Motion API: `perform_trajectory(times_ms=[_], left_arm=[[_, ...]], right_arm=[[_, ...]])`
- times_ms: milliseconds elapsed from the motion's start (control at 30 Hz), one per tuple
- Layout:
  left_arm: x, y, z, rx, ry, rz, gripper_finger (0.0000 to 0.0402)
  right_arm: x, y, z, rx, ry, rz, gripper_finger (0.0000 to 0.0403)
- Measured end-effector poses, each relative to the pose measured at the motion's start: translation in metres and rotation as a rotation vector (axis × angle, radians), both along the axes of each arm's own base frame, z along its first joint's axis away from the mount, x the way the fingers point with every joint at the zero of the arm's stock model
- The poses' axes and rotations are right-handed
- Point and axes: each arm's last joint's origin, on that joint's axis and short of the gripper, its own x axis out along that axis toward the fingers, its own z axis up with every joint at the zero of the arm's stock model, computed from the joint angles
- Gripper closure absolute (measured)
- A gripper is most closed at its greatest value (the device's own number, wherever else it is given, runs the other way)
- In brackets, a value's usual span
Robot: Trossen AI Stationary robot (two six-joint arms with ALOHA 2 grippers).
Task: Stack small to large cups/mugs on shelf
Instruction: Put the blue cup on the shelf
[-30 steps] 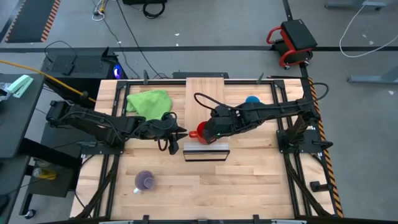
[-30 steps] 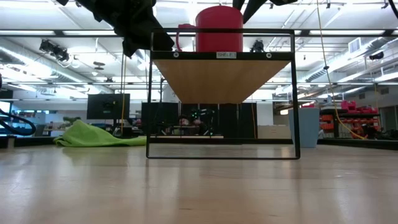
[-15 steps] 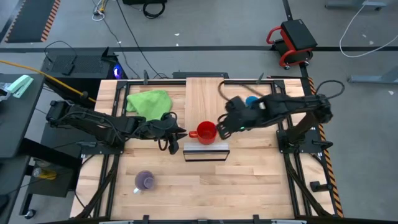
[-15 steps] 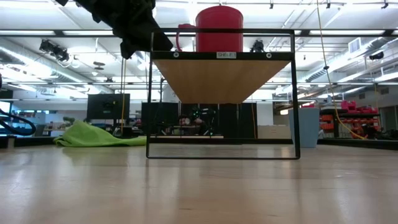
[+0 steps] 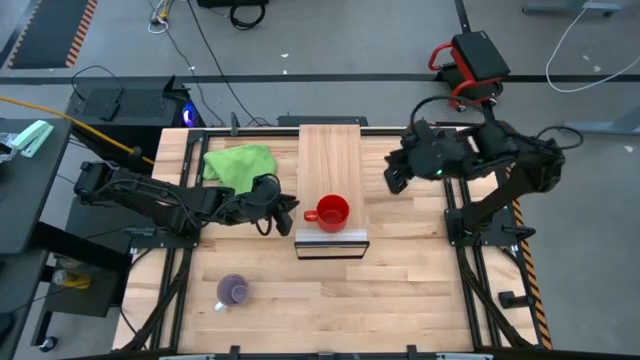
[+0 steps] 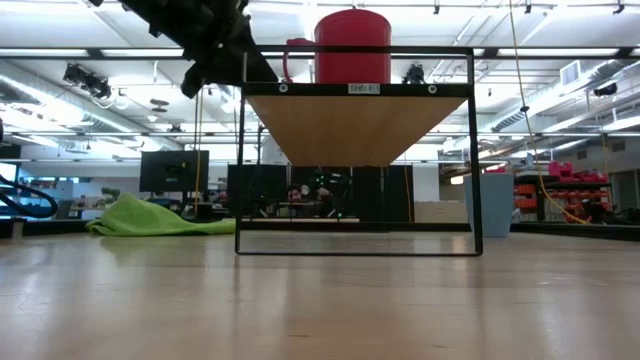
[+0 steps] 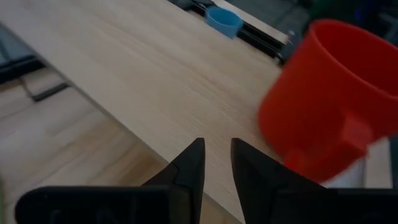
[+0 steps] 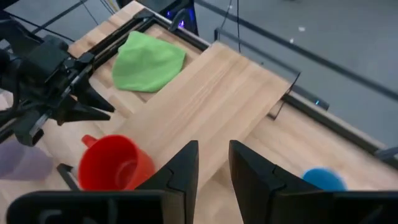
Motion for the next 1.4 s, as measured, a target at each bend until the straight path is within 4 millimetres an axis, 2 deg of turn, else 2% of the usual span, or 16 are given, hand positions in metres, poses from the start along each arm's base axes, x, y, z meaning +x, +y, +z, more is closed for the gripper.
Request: perform_trajectory(times_ms=[333,533,733,933,1167,1400], left_arm=[[-0.009,0.011,0.014,-0.045,-0.104,0.135,0.0321],[-0.021,0.023,0.029,-0.059,-0.174,0.178,0.0328],[-0.024,0.021,0.033,-0.066,-0.192,0.172,0.0324],[-0.024,0.022,0.033,-0.066,-0.191,0.172,0.0322],[-0.024,0.019,0.033,-0.064,-0.185,0.158,0.0322],[-0.026,0.017,0.028,-0.047,-0.121,0.127,0.0326]], right_arm=[[-0.035,-0.034,0.017,-0.089,-0.013,-0.046,0.0312],[-0.046,-0.049,0.018,-0.140,0.056,-0.075,0.0312],[-0.041,-0.071,-0.009,-0.035,0.227,-0.084,0.0312],[-0.036,-0.116,-0.036,0.179,0.307,-0.172,0.0312],[-0.042,-0.159,-0.064,0.339,0.369,-0.300,0.0312],[-0.045,-0.186,-0.097,0.461,0.454,-0.384,0.0312]])
